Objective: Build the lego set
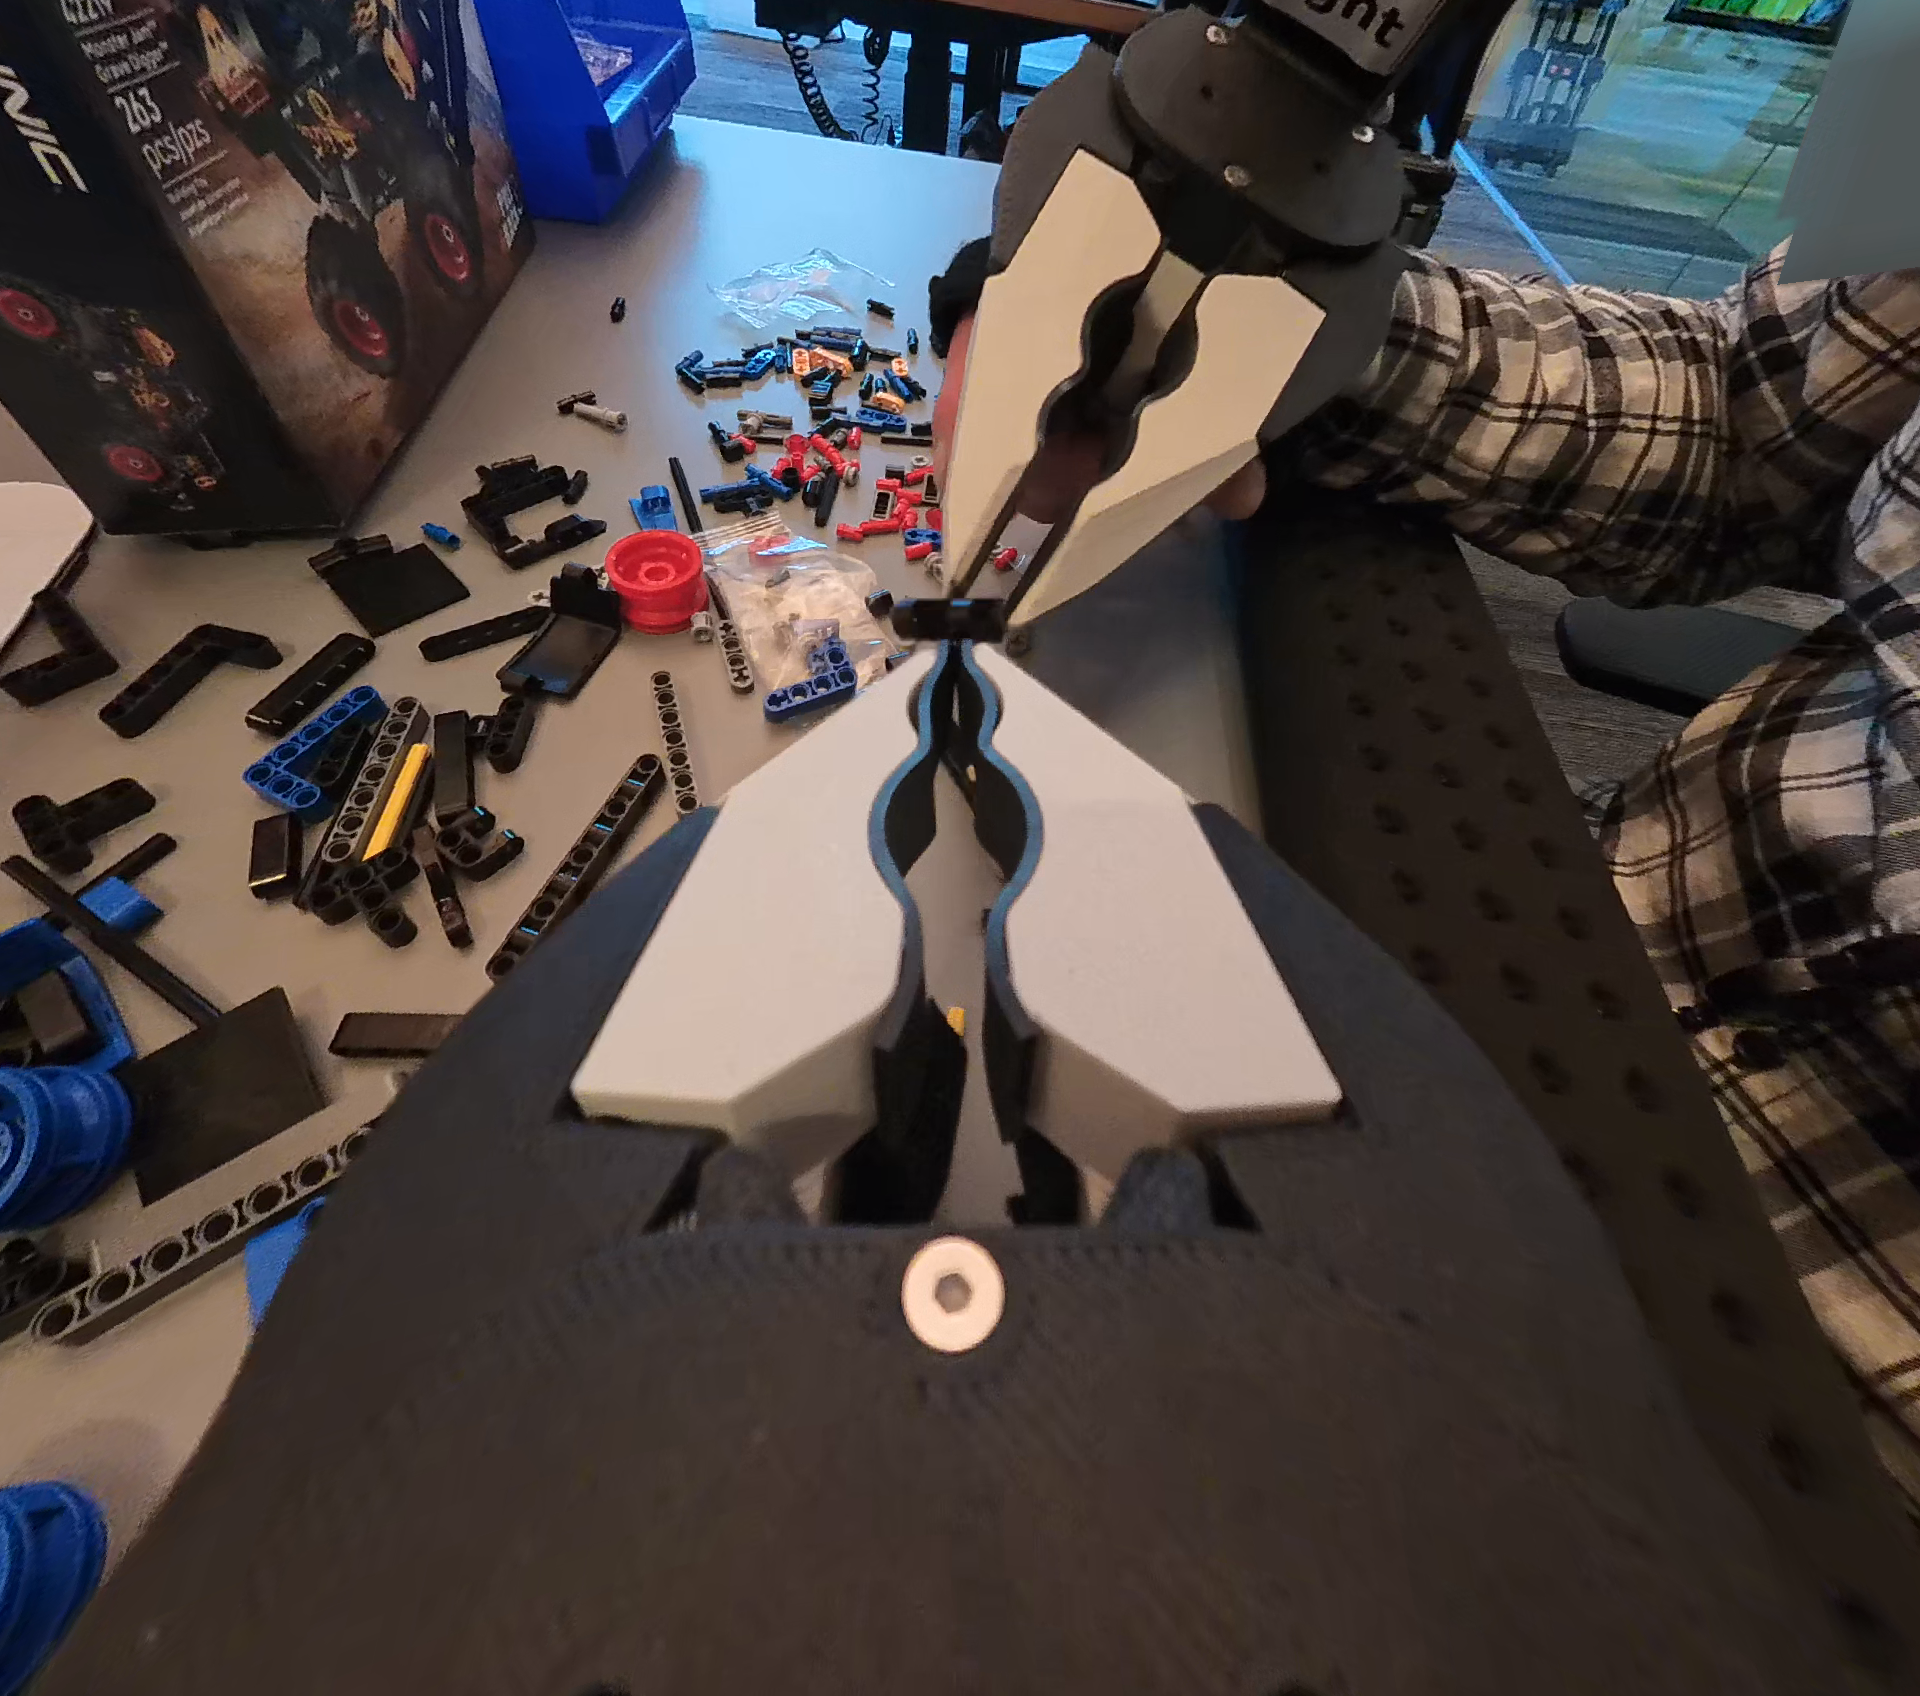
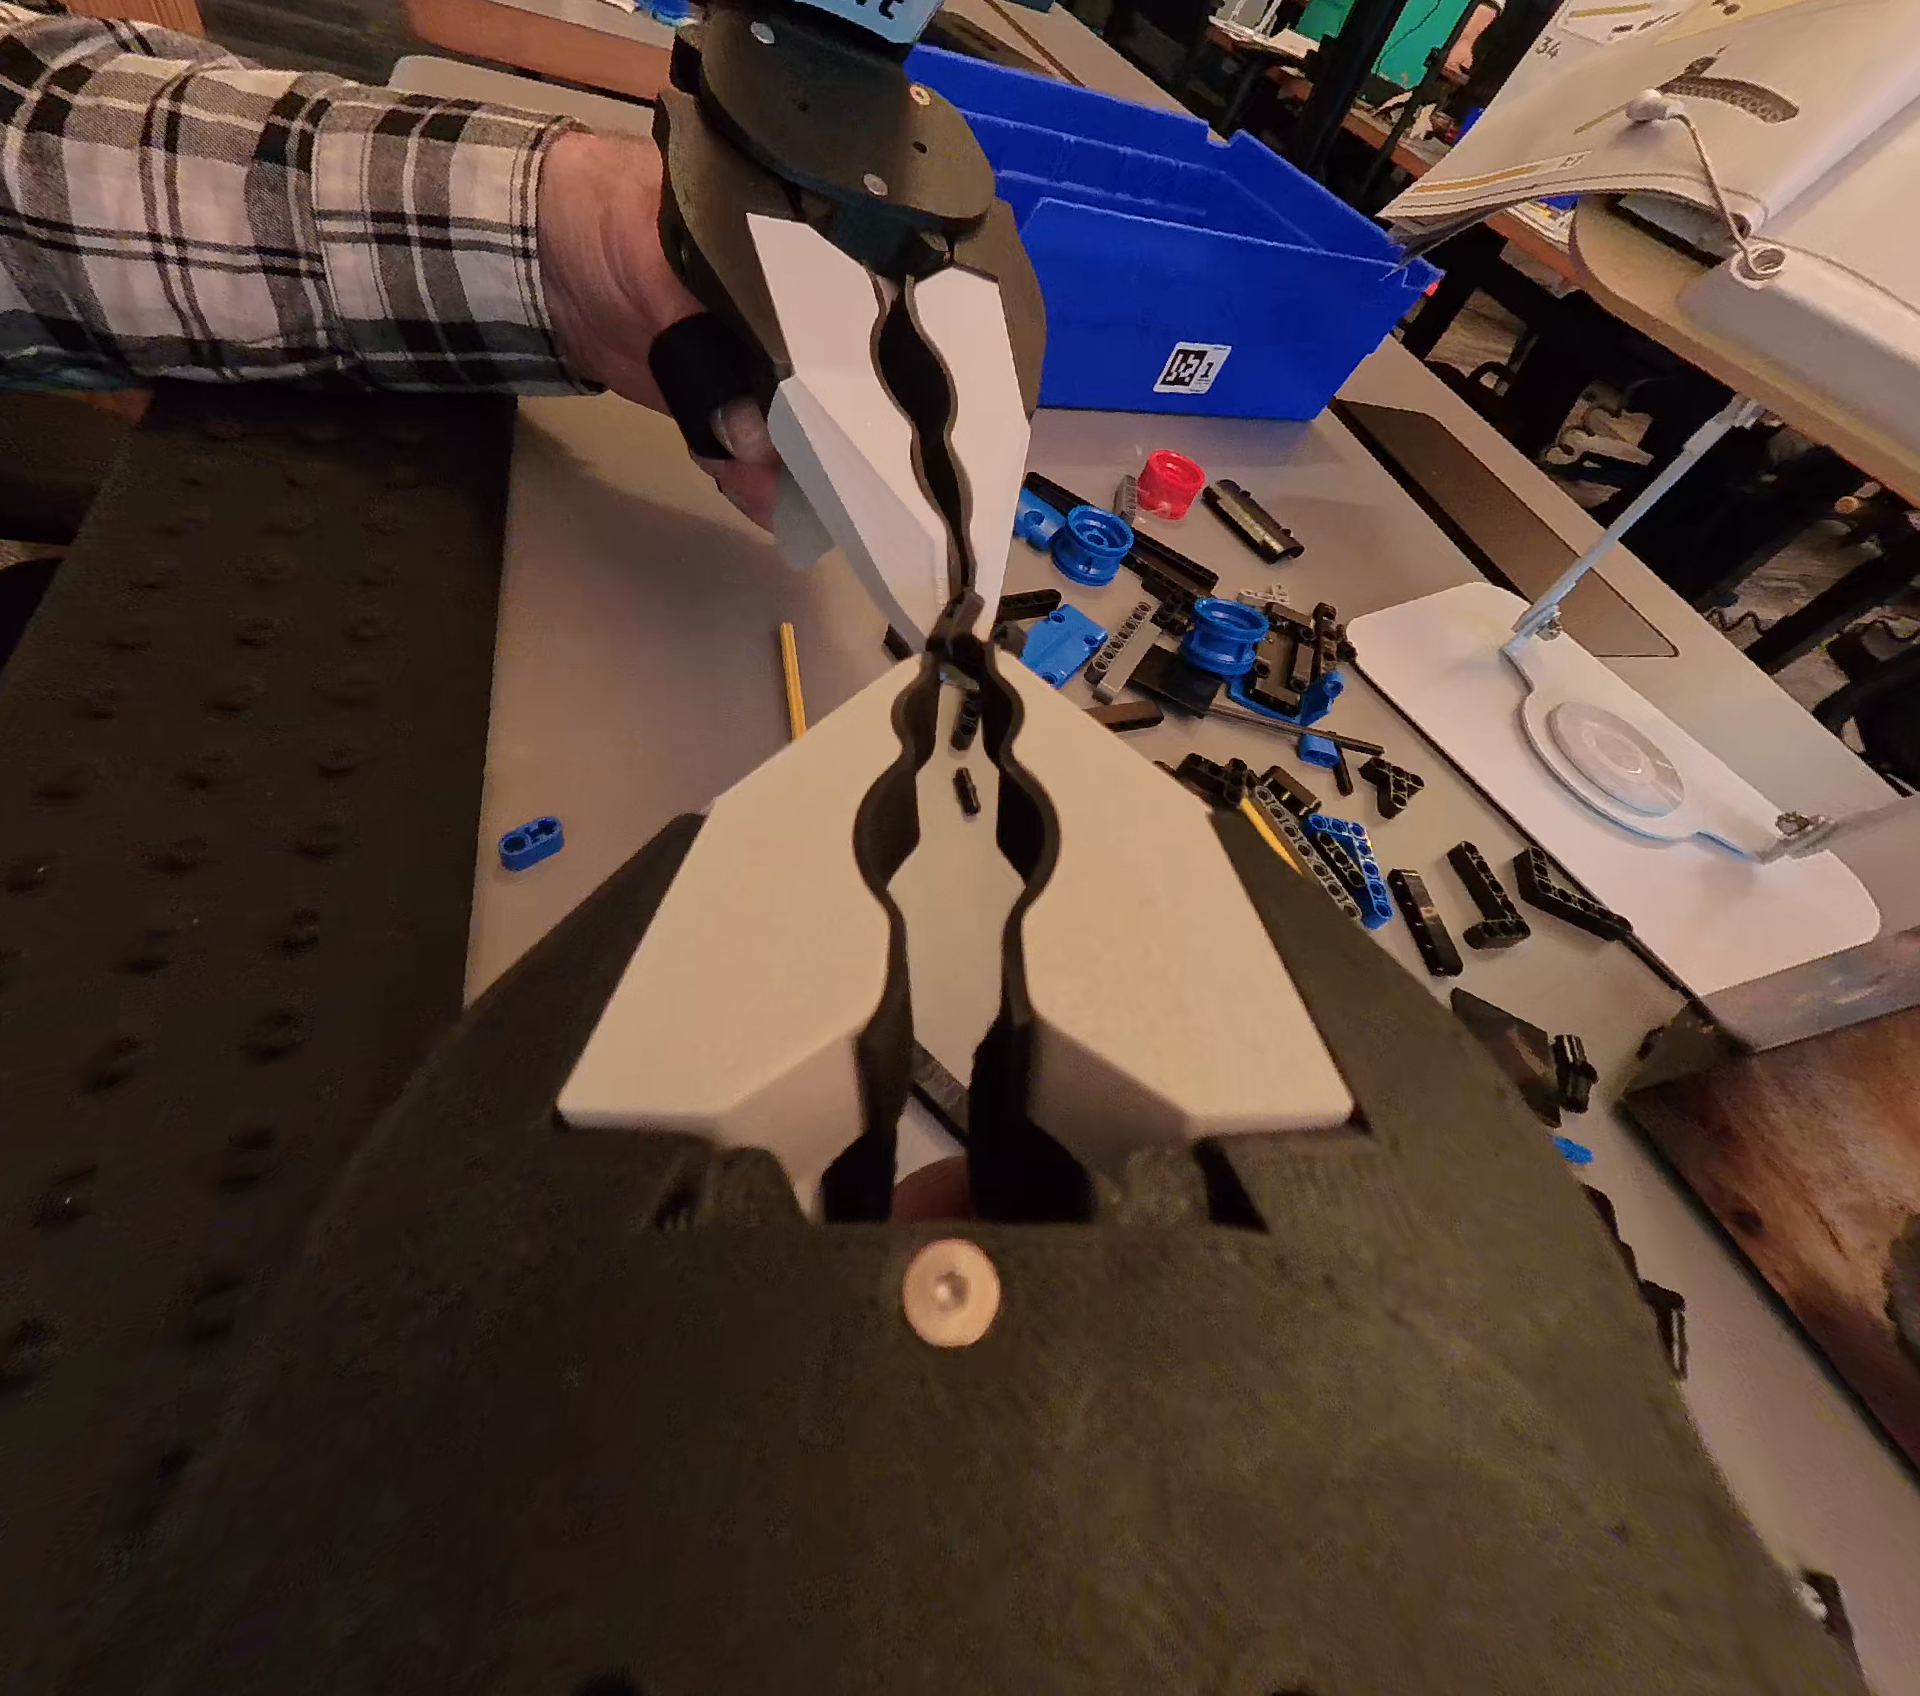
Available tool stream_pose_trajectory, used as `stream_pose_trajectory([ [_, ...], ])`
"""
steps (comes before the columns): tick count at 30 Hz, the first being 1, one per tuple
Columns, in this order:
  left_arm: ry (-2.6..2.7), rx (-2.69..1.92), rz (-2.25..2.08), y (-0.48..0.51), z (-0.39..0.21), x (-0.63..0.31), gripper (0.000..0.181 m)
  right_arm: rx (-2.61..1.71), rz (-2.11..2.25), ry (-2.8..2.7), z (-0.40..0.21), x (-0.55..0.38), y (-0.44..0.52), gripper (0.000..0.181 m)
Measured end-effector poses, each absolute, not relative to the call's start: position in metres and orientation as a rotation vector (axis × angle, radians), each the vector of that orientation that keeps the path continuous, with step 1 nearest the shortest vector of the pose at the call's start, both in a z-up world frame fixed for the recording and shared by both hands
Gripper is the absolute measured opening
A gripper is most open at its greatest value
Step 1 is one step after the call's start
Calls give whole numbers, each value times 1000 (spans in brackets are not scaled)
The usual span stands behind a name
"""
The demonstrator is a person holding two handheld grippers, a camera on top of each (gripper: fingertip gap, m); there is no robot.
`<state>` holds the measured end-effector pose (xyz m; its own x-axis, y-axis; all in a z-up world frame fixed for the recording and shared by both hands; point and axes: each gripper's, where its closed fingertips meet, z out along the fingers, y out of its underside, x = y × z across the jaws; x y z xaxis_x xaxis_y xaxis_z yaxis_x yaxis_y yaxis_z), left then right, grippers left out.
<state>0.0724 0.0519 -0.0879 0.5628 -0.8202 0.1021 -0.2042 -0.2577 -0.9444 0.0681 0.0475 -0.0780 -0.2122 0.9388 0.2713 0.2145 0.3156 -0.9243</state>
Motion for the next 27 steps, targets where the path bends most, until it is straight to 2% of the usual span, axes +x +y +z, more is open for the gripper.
stream_pose_trajectory([
  [14, 845, -1774, -729, 53, -90, 72, 0, -1069, 953, -1659, -80, 68, 49, 5],
  [17, 853, -1761, -751, 51, -88, 75, 11, -1075, 972, -1646, -78, 69, 50, 3],
  [27, 889, -1796, -731, 50, -97, 75, 6, -1060, 929, -1701, -88, 69, 47, 1],
])
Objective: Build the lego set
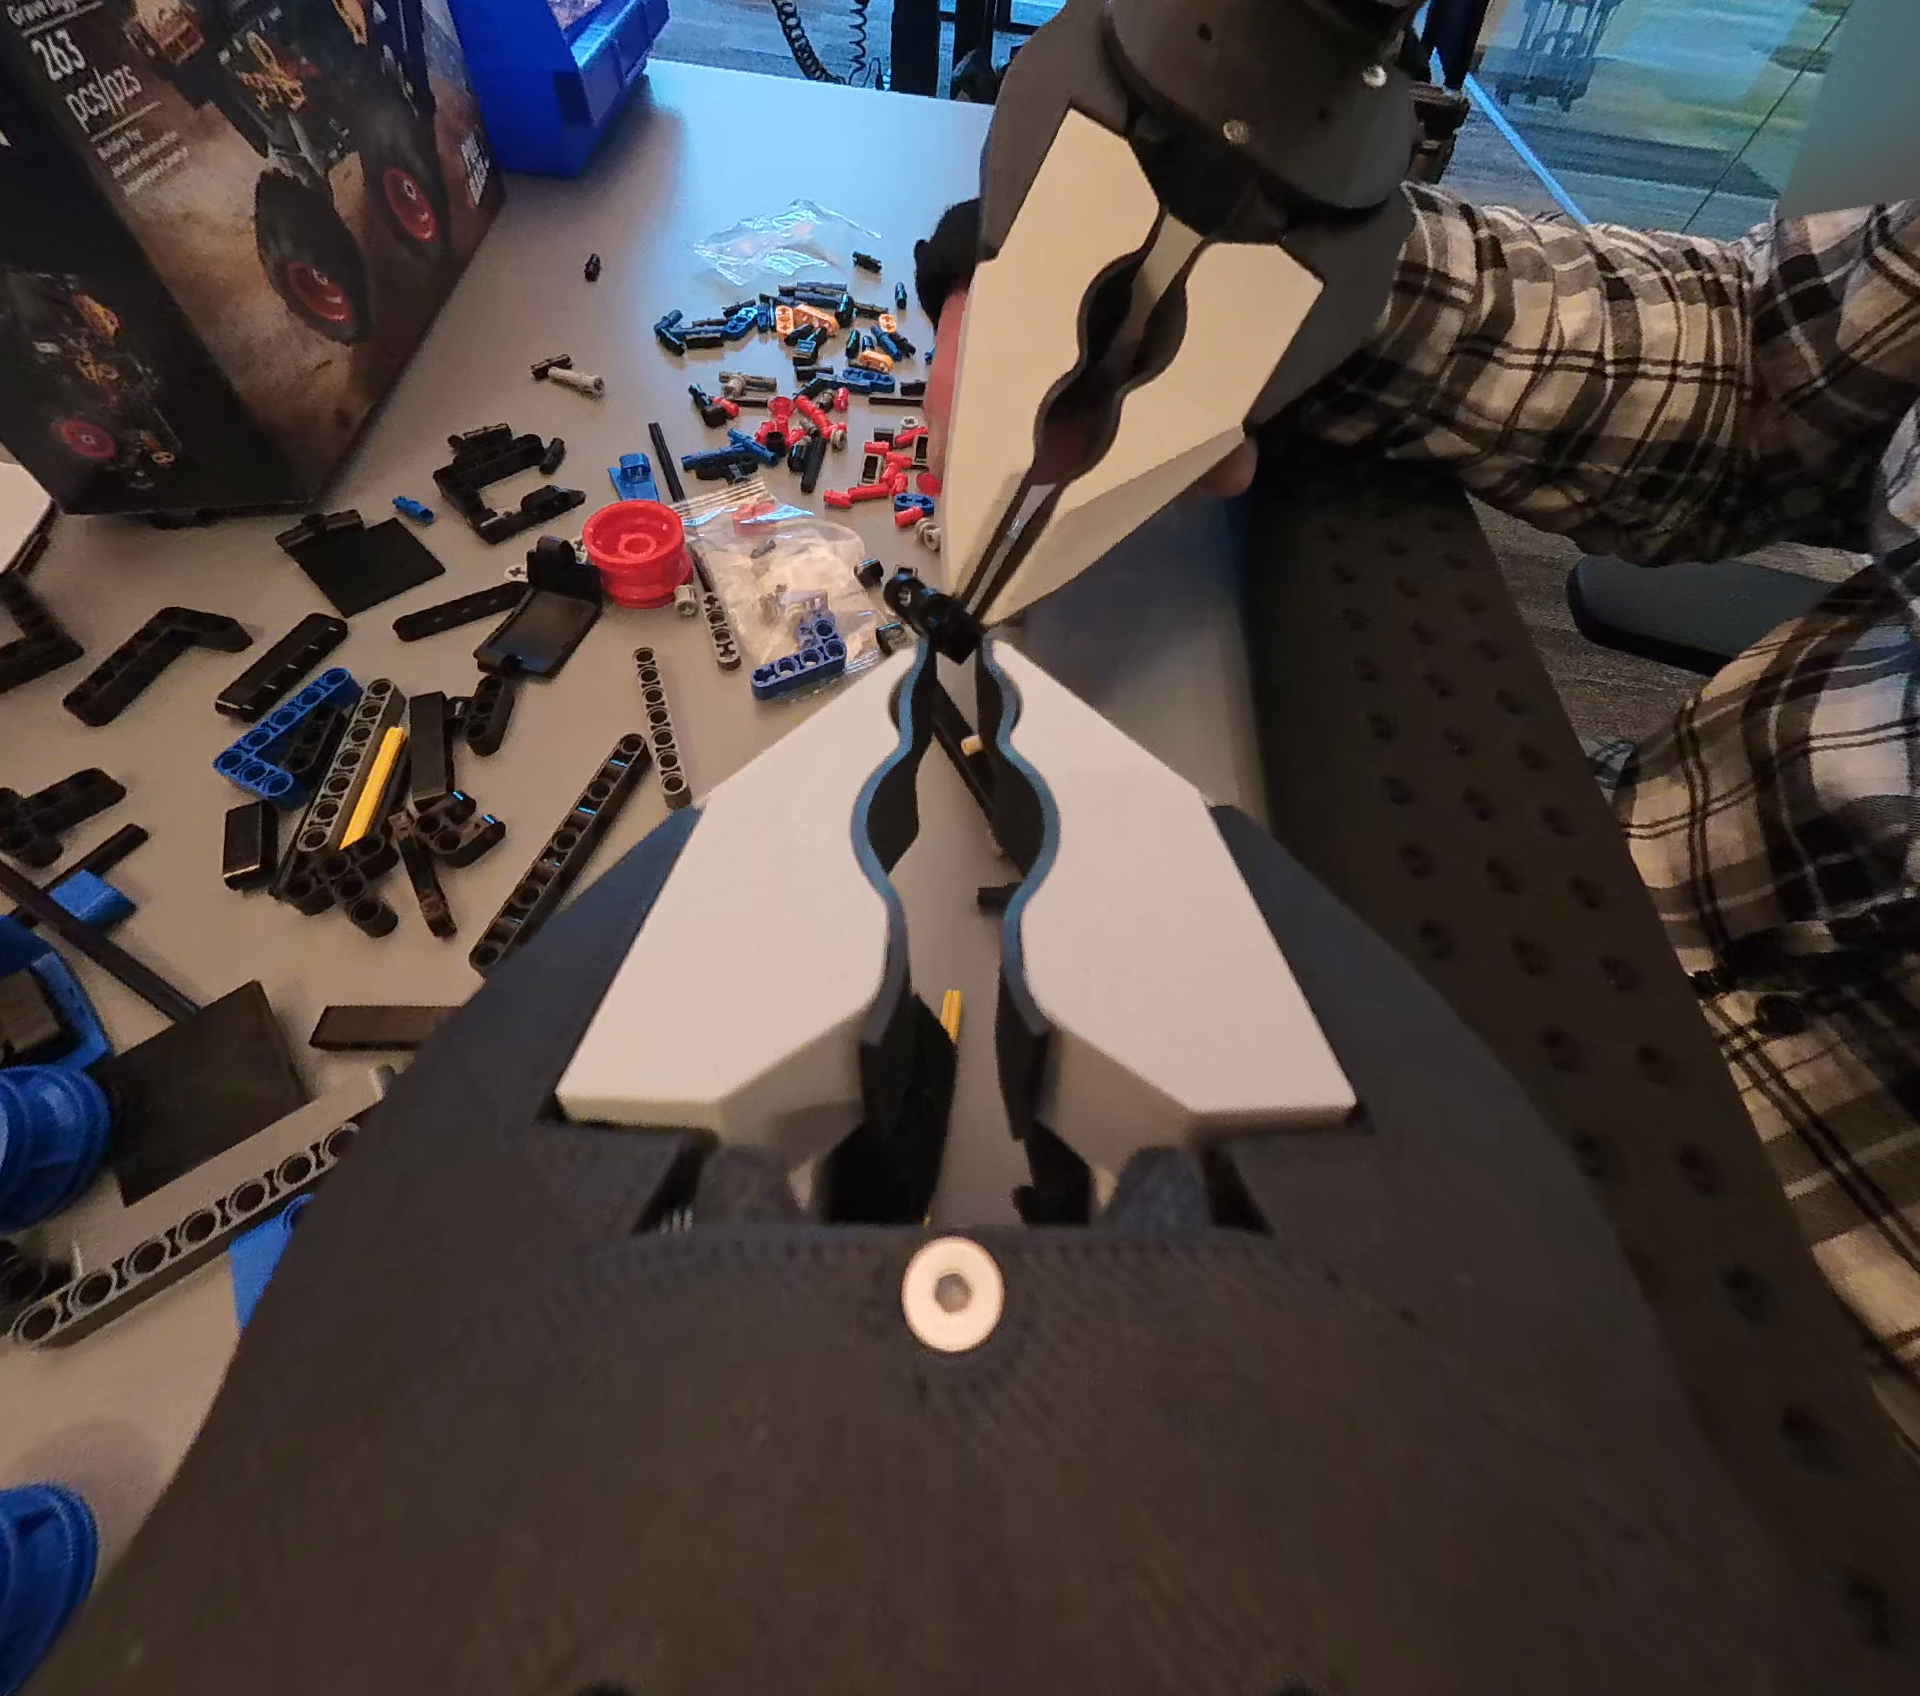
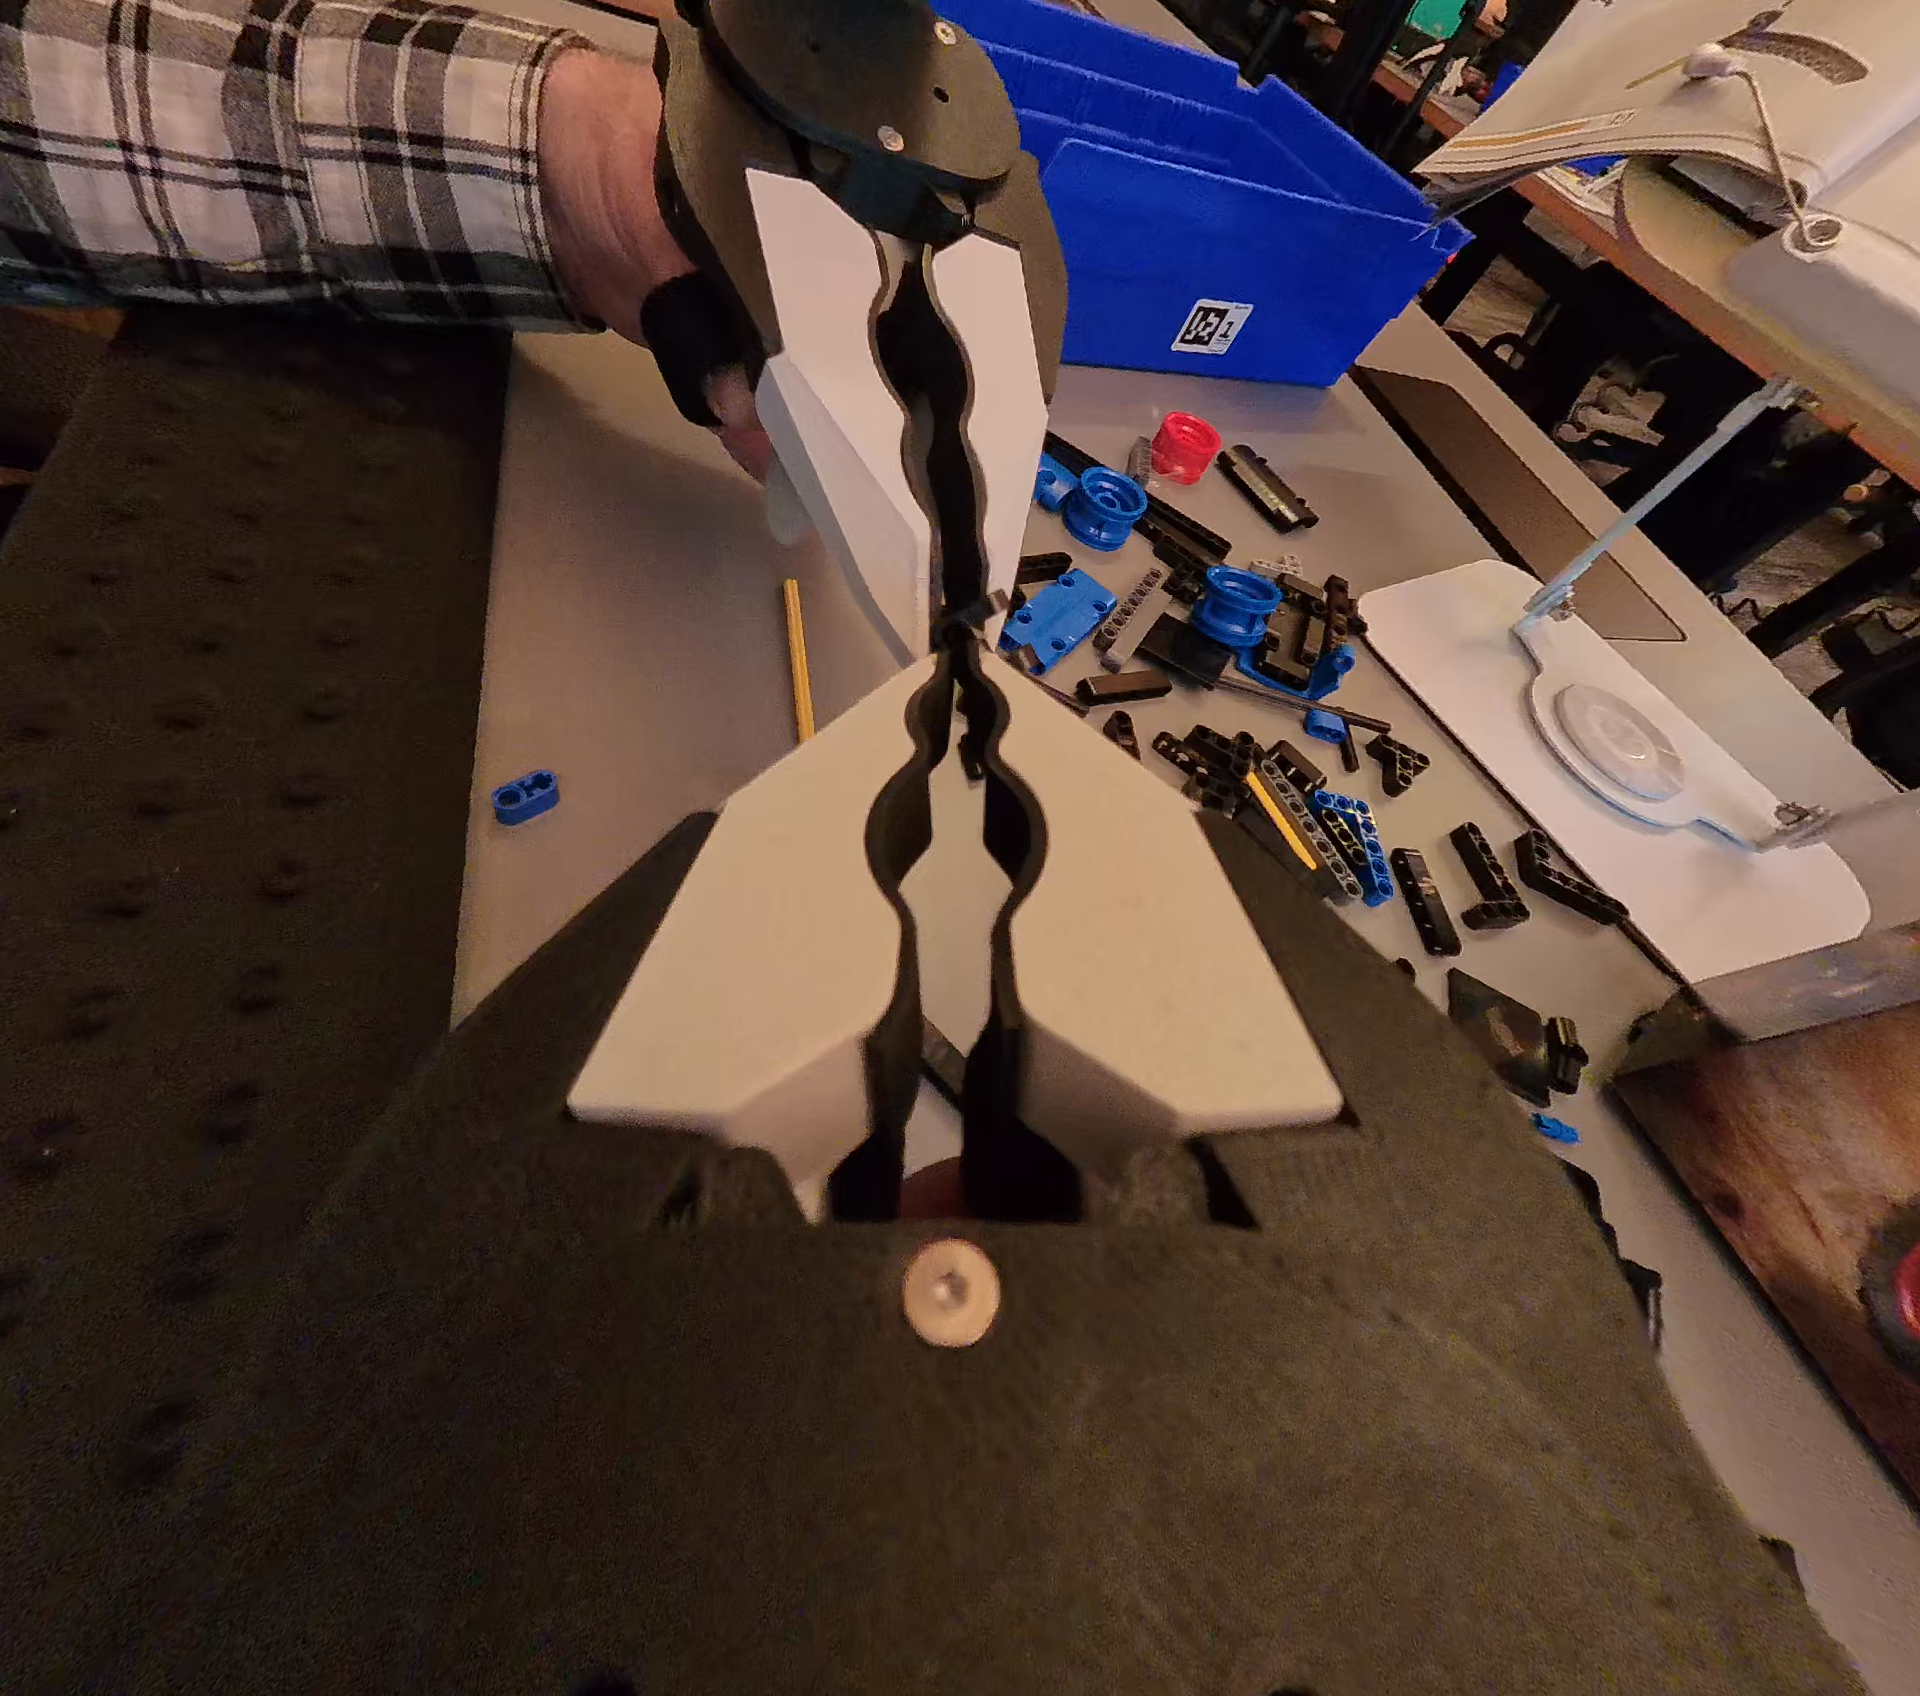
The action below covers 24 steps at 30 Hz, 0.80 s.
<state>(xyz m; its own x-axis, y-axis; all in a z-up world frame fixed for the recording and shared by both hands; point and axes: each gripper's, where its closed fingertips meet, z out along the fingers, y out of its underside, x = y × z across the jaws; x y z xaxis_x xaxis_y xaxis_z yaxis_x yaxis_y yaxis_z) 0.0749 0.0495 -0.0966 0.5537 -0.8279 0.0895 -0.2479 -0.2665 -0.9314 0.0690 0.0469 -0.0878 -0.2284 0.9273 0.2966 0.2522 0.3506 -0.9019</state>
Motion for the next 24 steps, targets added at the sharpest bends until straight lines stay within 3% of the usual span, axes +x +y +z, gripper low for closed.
stream_pose_trajectory([
  [9, 823, -1804, -814, 51, -92, 72, 3, -979, 772, -1685, -85, 68, 53, 16],
  [15, 807, -1835, -864, 50, -97, 73, 0, -879, 587, -1728, -91, 64, 52, 16],
  [24, 921, -1780, -831, 40, -94, 83, 0, -1066, 973, -1750, -93, 70, 41, 15],
])
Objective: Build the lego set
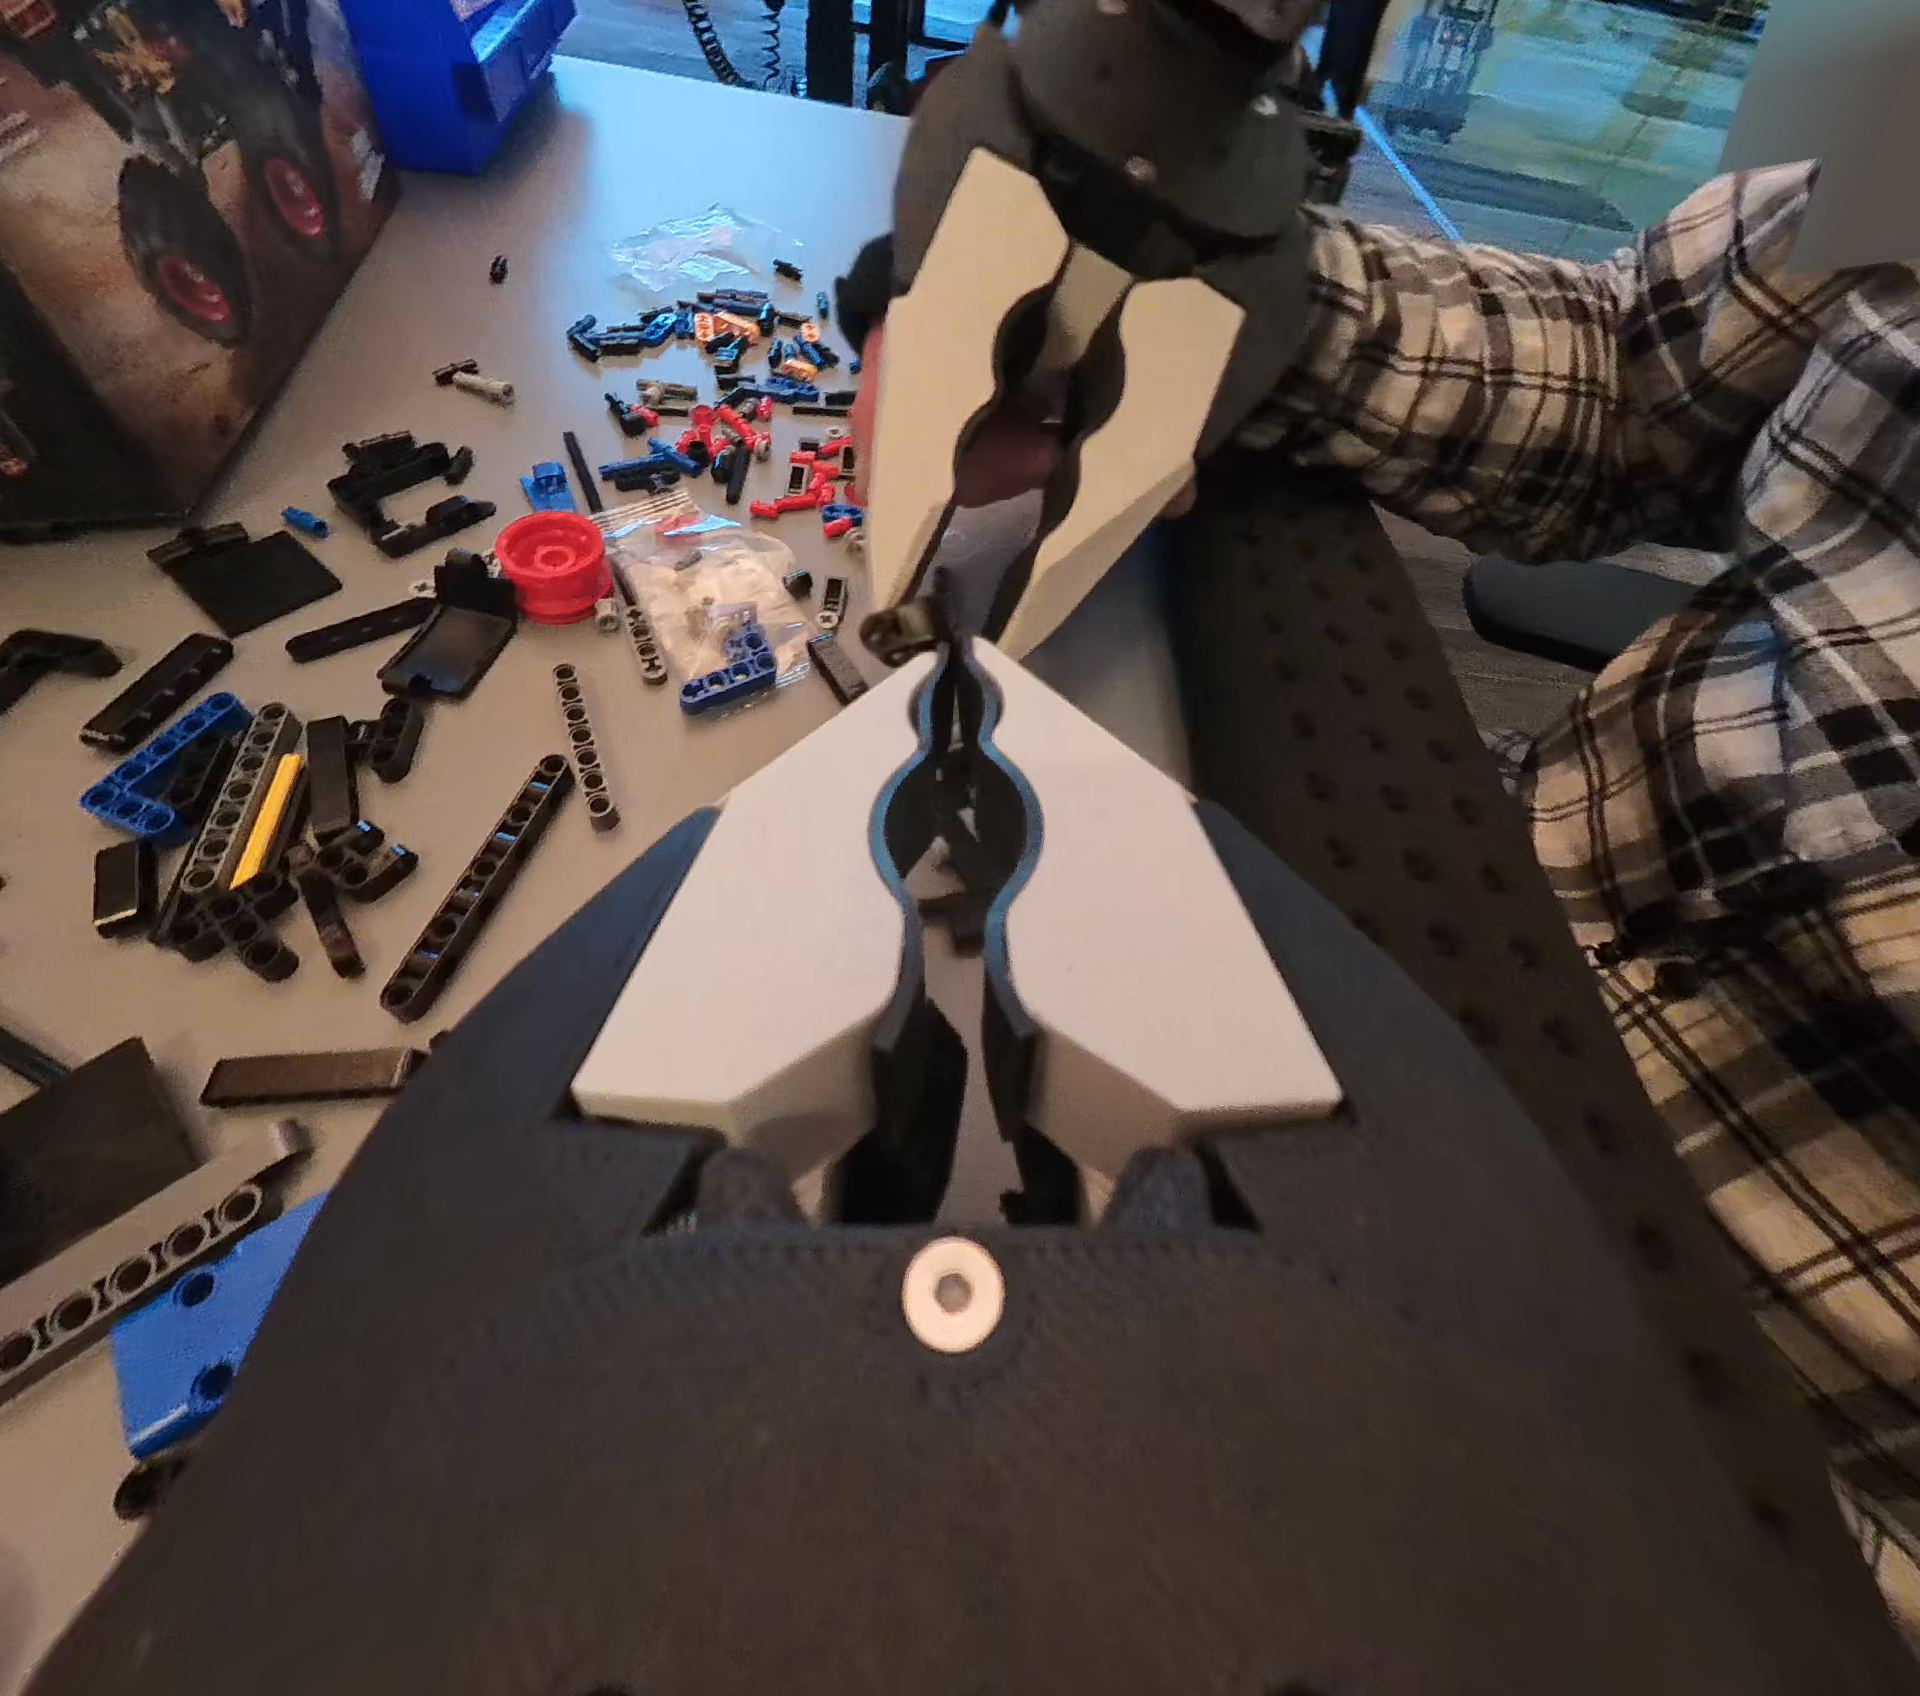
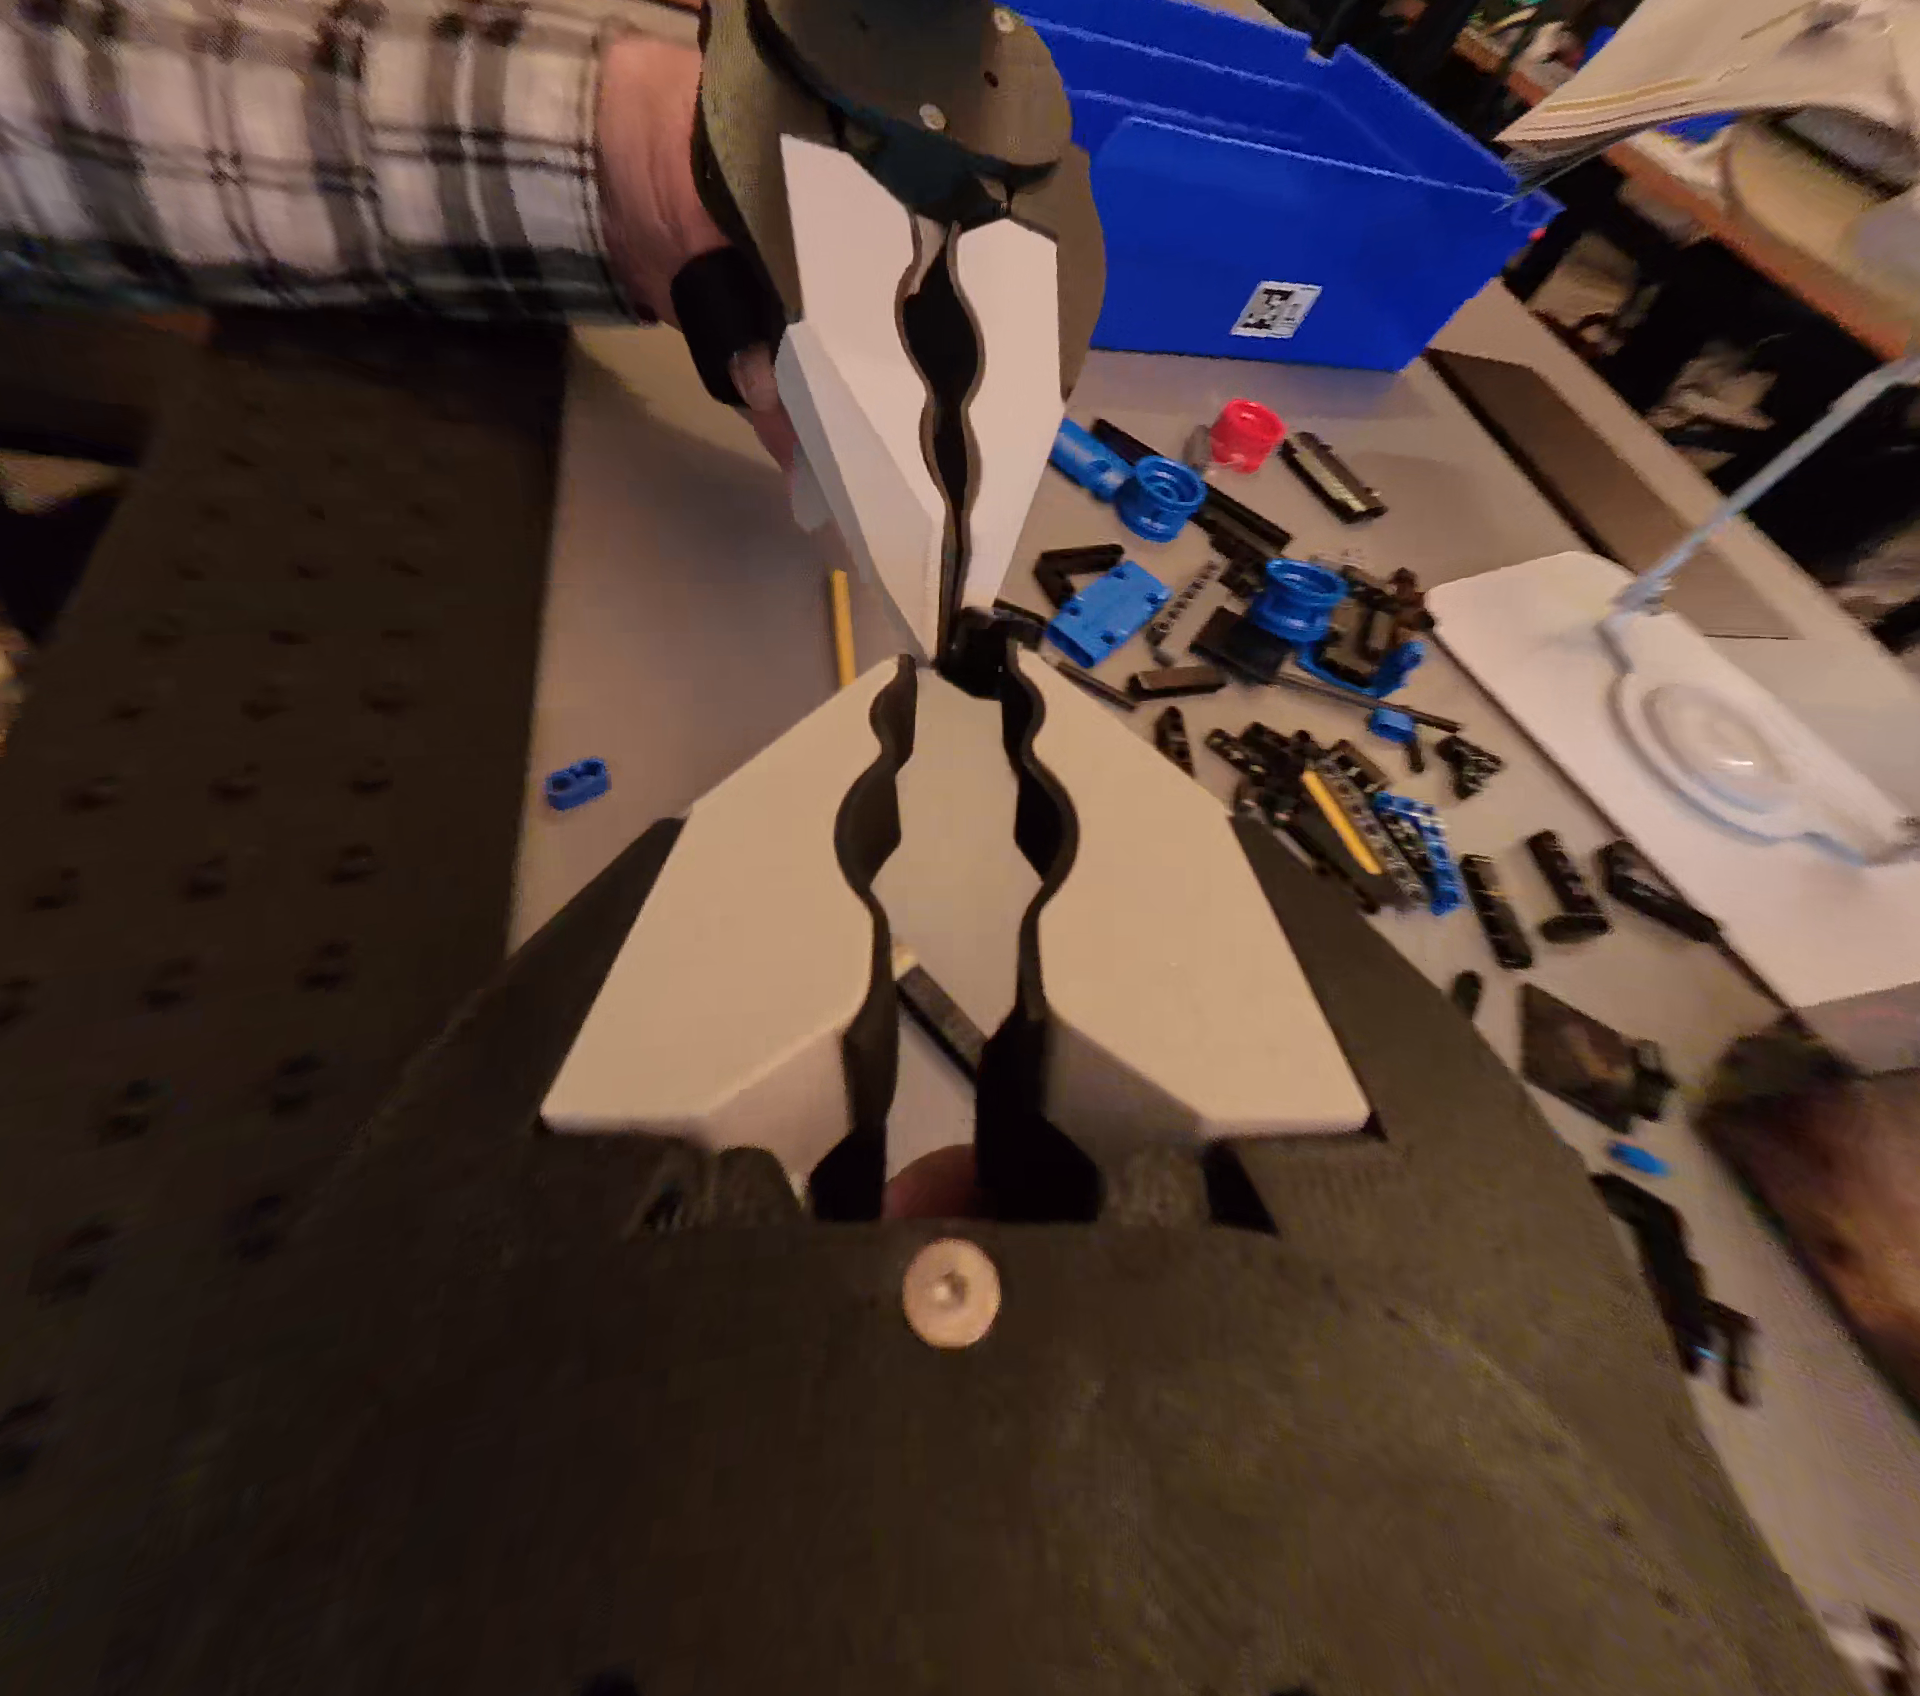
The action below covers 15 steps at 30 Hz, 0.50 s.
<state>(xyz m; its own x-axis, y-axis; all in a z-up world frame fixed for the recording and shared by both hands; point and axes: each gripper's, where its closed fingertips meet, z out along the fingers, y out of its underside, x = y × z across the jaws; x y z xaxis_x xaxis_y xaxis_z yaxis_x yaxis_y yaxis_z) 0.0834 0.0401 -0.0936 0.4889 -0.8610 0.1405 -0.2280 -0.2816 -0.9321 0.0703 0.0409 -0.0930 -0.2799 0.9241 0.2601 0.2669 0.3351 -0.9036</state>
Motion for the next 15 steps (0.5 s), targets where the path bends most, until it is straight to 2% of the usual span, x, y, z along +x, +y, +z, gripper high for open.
stream_pose_trajectory([
  [3, 993, -1758, -794, 34, -94, 85, 0, -1086, 1088, -1761, -91, 76, 36, 9],
  [12, 1044, -1788, -698, 34, -104, 85, 1, -1124, 1243, -1727, -85, 78, 35, 7],
  [15, 1118, -1878, -586, 30, -122, 81, 11, -1150, 1244, -1690, -83, 80, 45, 8],
])
